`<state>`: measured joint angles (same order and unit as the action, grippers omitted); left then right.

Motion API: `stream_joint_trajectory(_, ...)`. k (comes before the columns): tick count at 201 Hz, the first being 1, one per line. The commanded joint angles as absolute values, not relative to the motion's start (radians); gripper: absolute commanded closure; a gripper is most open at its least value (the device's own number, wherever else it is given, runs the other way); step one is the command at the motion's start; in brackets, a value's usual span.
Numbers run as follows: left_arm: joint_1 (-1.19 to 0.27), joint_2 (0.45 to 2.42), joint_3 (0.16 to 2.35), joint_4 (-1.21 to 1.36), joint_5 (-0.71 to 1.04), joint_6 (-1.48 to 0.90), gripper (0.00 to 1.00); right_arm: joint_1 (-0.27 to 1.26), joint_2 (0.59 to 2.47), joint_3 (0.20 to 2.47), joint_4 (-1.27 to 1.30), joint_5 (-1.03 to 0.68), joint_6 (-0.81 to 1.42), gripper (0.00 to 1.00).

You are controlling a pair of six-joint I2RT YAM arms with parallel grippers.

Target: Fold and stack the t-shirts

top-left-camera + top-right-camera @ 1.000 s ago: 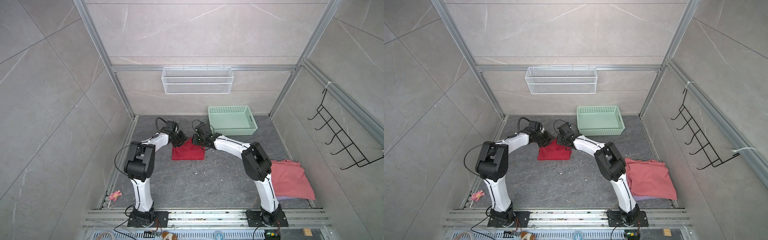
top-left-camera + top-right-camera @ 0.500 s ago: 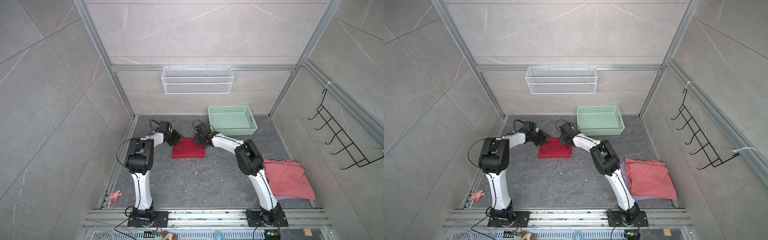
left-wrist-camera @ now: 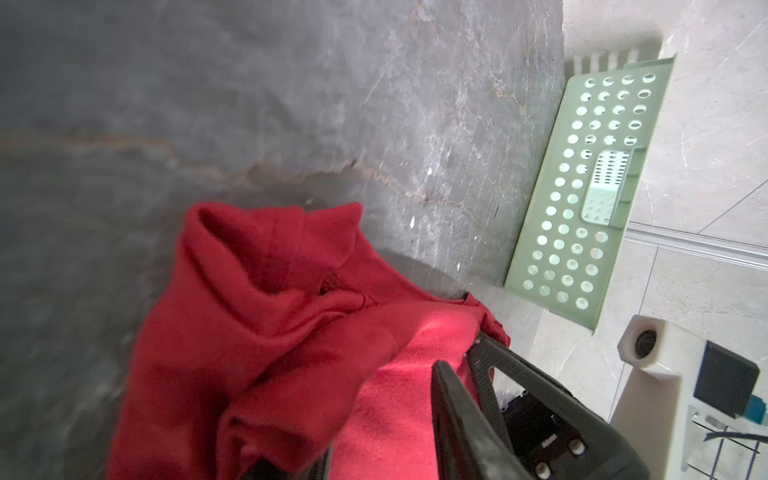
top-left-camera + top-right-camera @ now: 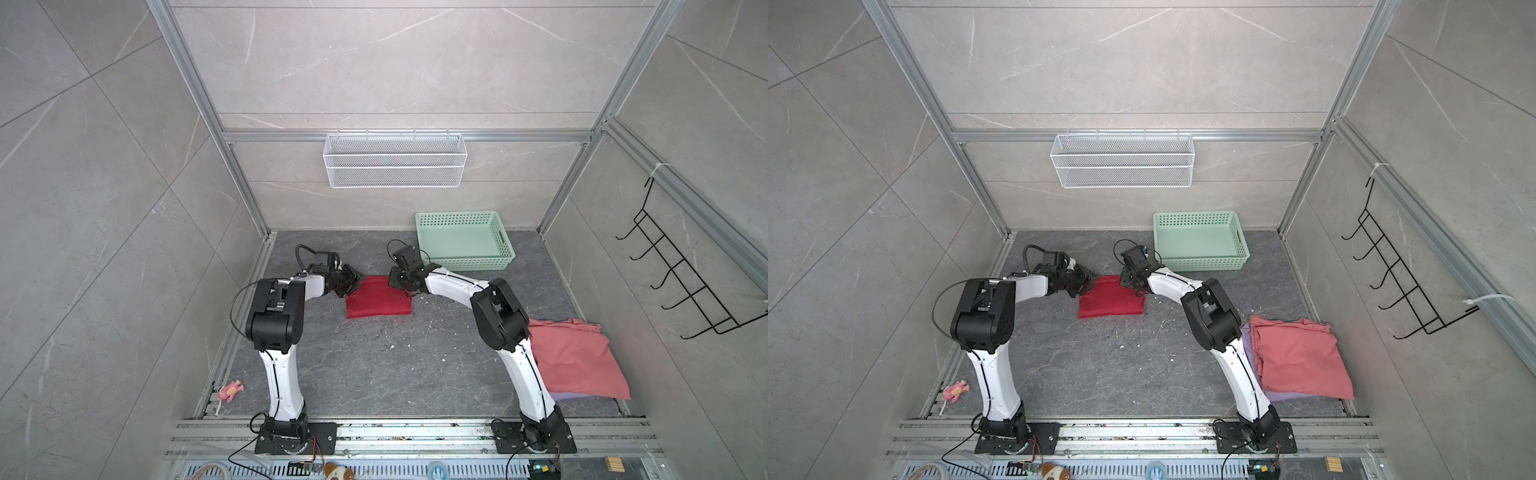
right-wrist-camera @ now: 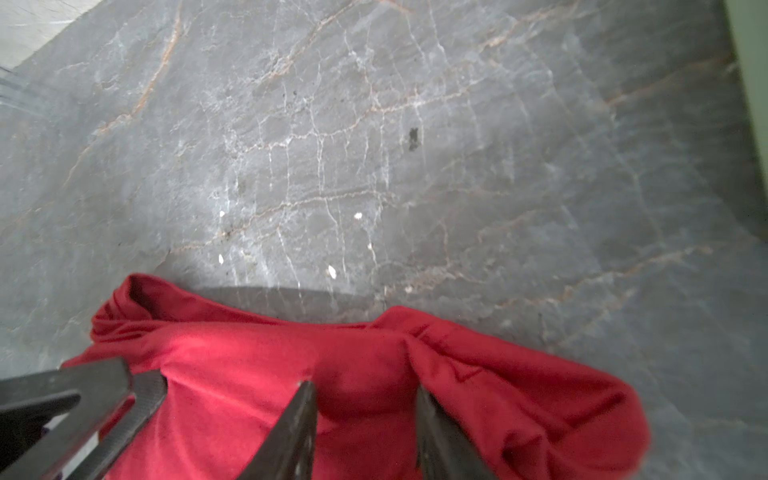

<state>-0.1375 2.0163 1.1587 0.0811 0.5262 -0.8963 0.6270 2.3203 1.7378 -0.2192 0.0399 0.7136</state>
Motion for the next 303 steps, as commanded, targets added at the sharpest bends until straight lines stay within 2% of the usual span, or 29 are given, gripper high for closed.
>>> stream_joint_trajectory(1,-0.125,1.986,1.025,-0.025,0.423,-0.922,0.58,0.604,2.294,1.601,-0.322,0.058,0.730,0.57)
stream_joint_trajectory(51,-0.192,1.811,0.836,0.011,0.417,-0.939,0.58,0.604,2.109,1.386,-0.280,0.109,0.684,0.57)
stream_joint_trajectory(77,-0.271,1.702,0.815,-0.043,0.382,-0.930,0.58,0.604,1.987,1.315,-0.298,0.138,0.649,0.55)
stream_joint_trajectory(106,-0.285,1.553,0.824,-0.119,0.334,-0.895,0.55,0.605,1.806,1.216,-0.303,0.110,0.651,0.50)
stream_joint_trajectory(137,-0.302,1.455,0.894,-0.290,0.254,-0.799,0.53,0.604,1.642,1.059,-0.287,0.052,0.734,0.44)
stream_joint_trajectory(184,-0.364,1.350,0.881,-0.415,0.151,-0.734,0.50,0.652,1.484,0.756,-0.071,-0.067,0.981,0.38)
stream_joint_trajectory(218,-0.379,1.271,0.809,-0.444,0.129,-0.749,0.43,0.799,1.485,0.662,0.107,-0.010,1.130,0.26)
stream_joint_trajectory(221,-0.380,1.264,0.802,-0.441,0.129,-0.753,0.42,0.809,1.493,0.660,0.119,-0.003,1.138,0.20)
stream_joint_trajectory(225,-0.380,1.257,0.794,-0.437,0.132,-0.757,0.40,0.820,1.503,0.658,0.141,0.001,1.143,0.18)
stream_joint_trajectory(240,-0.382,1.241,0.771,-0.420,0.145,-0.768,0.34,0.849,1.544,0.660,0.197,0.005,1.169,0.16)
stream_joint_trajectory(303,-0.404,1.339,0.721,-0.272,0.226,-0.808,0.35,0.889,1.707,0.638,0.384,0.038,1.312,0.18)
